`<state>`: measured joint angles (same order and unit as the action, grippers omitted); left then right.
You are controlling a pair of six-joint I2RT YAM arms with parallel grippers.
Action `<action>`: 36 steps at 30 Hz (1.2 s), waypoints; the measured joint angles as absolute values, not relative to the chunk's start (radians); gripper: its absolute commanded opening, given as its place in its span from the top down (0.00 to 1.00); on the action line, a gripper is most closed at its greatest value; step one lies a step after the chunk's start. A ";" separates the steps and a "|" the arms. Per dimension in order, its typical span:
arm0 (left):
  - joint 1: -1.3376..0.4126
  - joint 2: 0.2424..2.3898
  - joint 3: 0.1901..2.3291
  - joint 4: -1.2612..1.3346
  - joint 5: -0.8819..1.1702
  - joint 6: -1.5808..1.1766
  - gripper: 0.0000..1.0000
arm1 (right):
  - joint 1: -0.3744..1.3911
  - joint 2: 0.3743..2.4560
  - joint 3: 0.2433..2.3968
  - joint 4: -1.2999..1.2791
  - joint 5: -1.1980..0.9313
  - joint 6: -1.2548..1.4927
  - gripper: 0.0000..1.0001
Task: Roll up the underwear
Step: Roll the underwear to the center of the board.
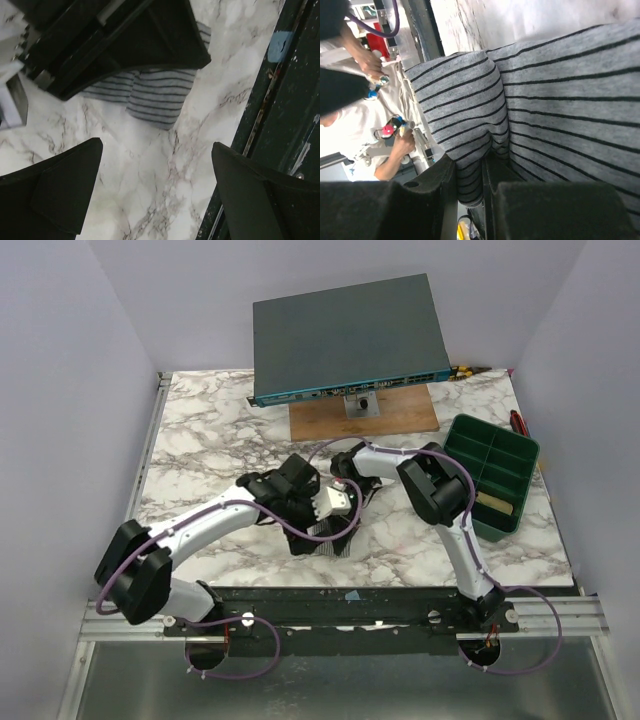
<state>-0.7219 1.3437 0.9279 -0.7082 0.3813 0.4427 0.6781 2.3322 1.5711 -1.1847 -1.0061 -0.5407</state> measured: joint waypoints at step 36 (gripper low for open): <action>-1.037 1.775 1.131 -0.559 0.248 0.321 0.05 | 0.548 2.345 1.487 -1.415 -0.910 -0.735 0.94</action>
